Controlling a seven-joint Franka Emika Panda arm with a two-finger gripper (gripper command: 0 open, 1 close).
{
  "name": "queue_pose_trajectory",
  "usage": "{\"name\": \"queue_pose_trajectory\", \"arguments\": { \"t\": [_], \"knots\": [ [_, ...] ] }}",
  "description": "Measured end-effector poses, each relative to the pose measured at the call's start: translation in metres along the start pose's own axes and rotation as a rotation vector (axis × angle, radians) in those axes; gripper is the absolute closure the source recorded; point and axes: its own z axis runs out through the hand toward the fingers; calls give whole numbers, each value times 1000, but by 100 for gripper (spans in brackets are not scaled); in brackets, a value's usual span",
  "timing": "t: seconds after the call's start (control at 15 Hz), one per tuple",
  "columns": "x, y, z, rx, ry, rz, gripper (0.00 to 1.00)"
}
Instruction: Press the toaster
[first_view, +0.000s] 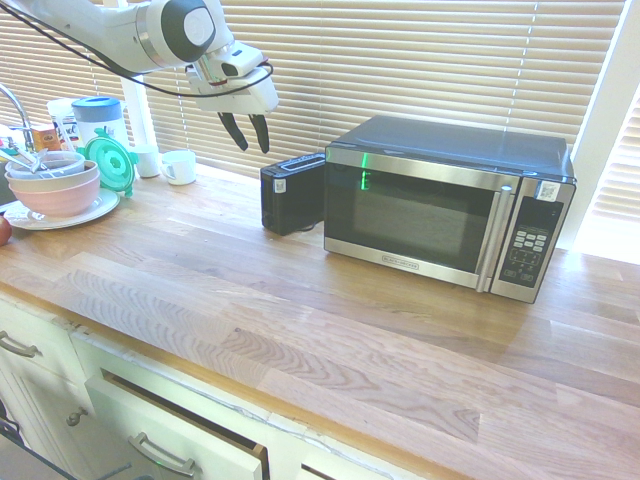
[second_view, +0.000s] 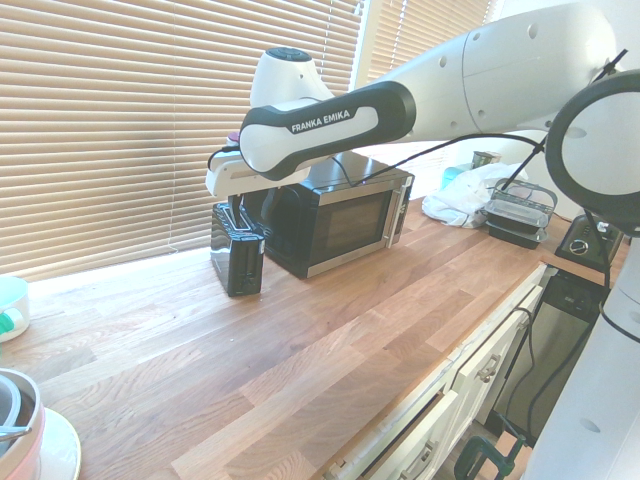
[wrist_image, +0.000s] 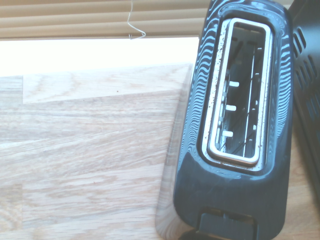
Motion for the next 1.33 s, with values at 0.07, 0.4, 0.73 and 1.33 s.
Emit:
{"name": "queue_pose_trajectory", "arguments": {
  "t": [0.07, 0.4, 0.73, 1.33],
  "knots": [
    [0, 0, 0, 0, 0, 0, 100],
    [10, -2, 5, 8, 8, 8, 100],
    [15, -8, 17, 6, -6, 6, 100],
    [18, -2, 42, -9, -40, 0, 100]
  ]
}}
